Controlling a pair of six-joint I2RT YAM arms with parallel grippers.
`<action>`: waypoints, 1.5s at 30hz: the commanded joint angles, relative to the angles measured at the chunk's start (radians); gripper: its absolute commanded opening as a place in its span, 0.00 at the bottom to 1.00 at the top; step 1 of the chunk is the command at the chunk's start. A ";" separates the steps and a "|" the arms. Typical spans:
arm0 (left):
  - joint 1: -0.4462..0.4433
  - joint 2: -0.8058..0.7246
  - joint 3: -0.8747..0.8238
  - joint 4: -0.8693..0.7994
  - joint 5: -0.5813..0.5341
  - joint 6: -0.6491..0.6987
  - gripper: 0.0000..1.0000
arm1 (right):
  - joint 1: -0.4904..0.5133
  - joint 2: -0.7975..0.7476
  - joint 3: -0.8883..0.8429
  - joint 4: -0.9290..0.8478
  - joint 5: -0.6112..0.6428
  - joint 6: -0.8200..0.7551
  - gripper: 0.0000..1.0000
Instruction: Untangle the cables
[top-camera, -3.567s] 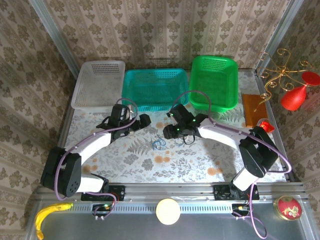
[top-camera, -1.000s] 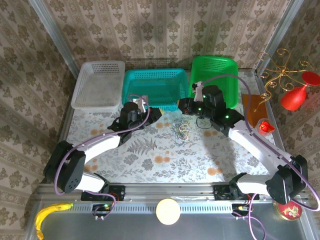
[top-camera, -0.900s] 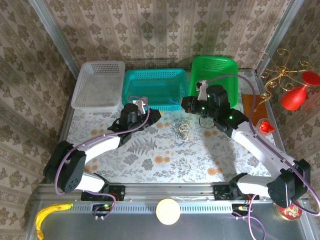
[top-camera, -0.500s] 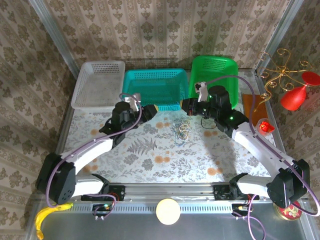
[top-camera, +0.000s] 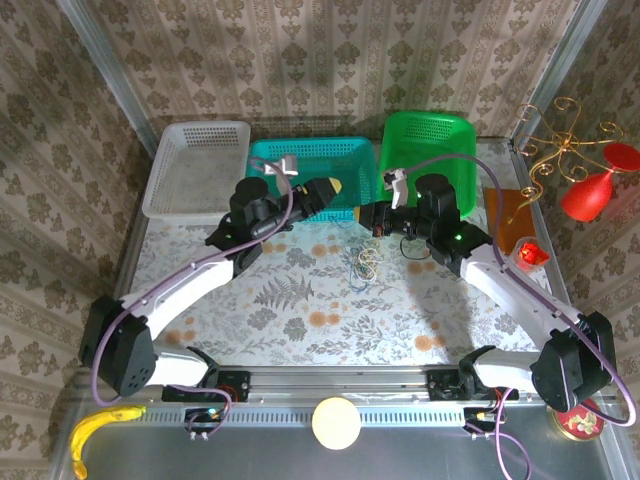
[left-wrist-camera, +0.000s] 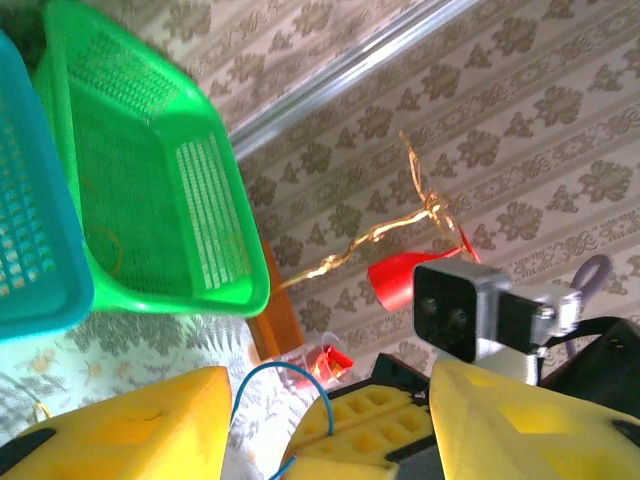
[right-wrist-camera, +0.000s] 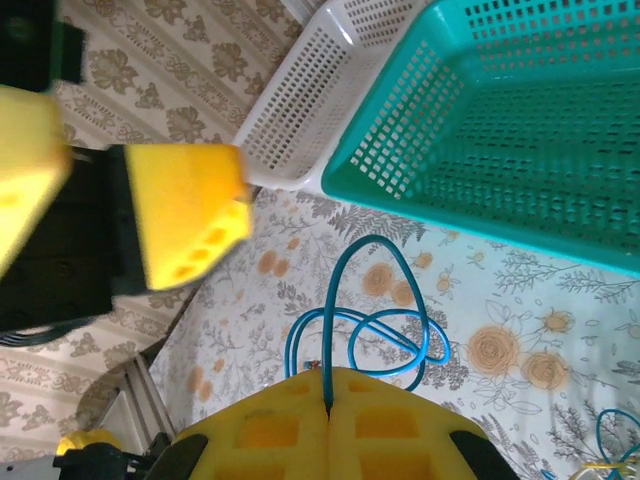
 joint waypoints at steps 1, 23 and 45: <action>-0.014 0.033 -0.001 0.091 0.017 -0.055 0.57 | -0.003 -0.001 -0.019 0.064 -0.071 -0.016 0.00; 0.052 0.060 -0.148 0.432 0.188 -0.117 0.70 | -0.004 -0.008 -0.047 0.180 -0.288 -0.015 0.00; -0.001 0.136 -0.163 0.558 0.197 -0.163 0.65 | -0.004 0.021 -0.035 0.204 -0.282 0.008 0.00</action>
